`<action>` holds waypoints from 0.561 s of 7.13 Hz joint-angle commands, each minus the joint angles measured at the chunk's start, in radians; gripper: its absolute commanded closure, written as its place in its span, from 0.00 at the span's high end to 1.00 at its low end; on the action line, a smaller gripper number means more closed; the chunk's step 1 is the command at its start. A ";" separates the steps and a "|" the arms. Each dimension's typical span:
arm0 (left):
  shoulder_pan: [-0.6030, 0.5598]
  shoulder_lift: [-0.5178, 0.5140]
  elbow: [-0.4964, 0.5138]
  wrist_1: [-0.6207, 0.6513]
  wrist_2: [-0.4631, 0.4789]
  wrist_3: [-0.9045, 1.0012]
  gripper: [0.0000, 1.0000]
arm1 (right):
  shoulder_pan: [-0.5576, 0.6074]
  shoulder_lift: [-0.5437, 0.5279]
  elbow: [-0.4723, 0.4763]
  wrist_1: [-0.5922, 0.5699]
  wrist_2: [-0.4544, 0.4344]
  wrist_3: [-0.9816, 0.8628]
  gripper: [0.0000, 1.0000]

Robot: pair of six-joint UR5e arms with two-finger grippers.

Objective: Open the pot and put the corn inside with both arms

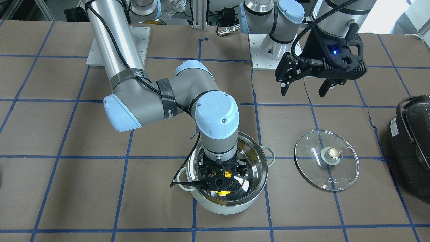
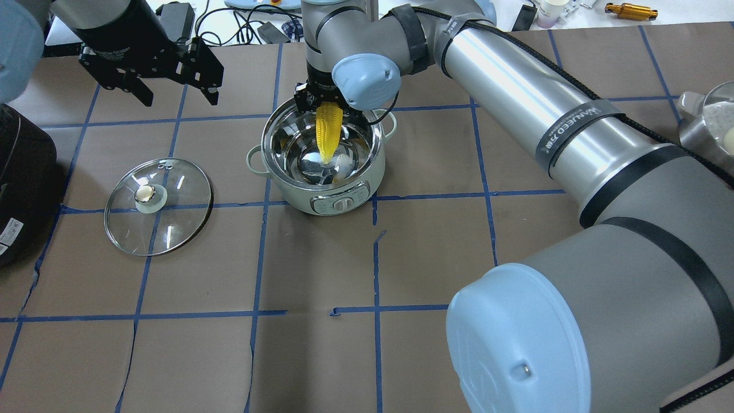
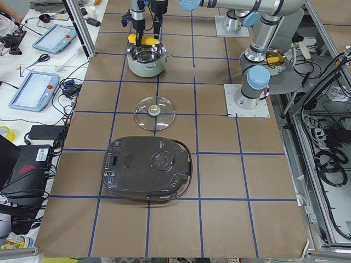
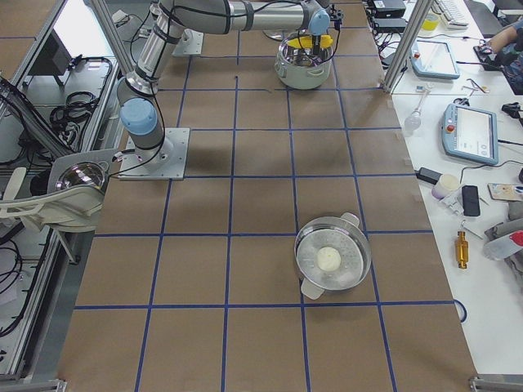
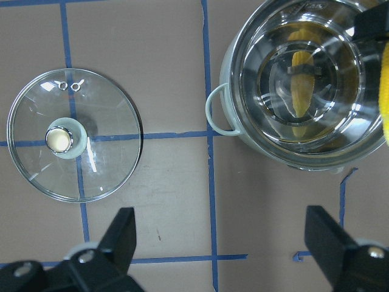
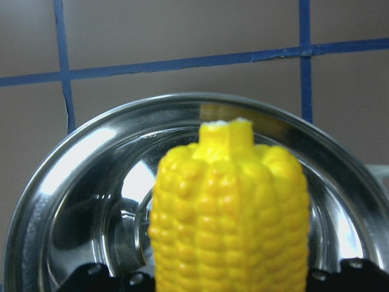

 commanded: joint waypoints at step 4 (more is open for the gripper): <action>0.000 0.005 -0.008 0.000 0.000 0.002 1.00 | 0.029 0.023 0.006 -0.033 0.016 -0.101 0.88</action>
